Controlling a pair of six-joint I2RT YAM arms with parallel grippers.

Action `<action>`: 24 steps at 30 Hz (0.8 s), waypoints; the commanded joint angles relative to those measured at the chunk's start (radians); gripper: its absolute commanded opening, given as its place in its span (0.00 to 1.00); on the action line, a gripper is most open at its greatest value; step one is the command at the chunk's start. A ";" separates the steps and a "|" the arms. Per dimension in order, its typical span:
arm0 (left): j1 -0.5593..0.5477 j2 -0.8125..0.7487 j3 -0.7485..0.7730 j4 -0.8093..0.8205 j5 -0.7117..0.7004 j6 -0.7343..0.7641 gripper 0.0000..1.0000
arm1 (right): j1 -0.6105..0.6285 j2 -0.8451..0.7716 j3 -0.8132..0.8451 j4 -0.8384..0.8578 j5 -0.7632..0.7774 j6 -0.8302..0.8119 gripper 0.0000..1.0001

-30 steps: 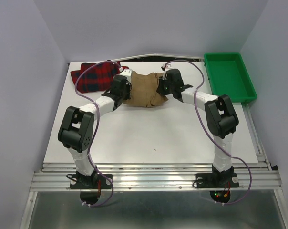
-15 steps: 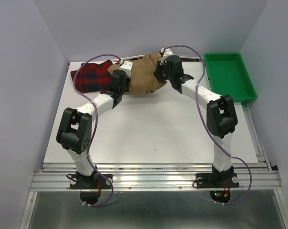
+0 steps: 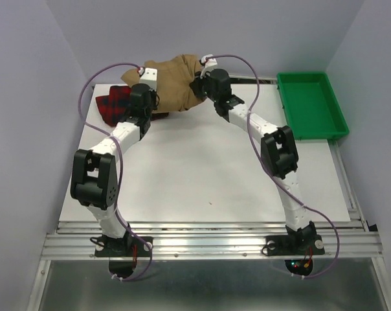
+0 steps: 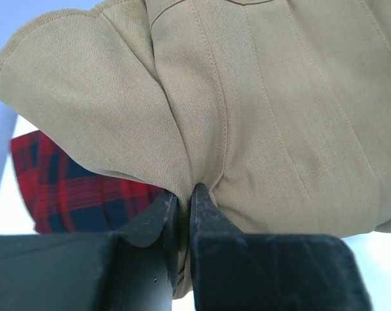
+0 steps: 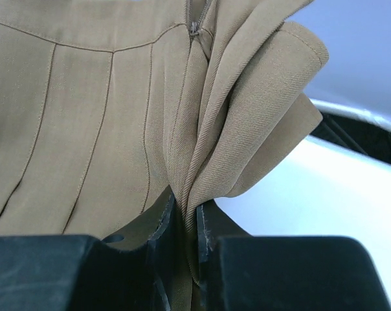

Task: Fold and stack the skirts
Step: Neatly place the folded skirt to the corner

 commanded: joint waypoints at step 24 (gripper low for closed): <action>0.387 0.038 -0.129 0.380 0.026 -0.061 0.00 | 0.164 0.702 0.614 0.826 0.127 -0.138 0.04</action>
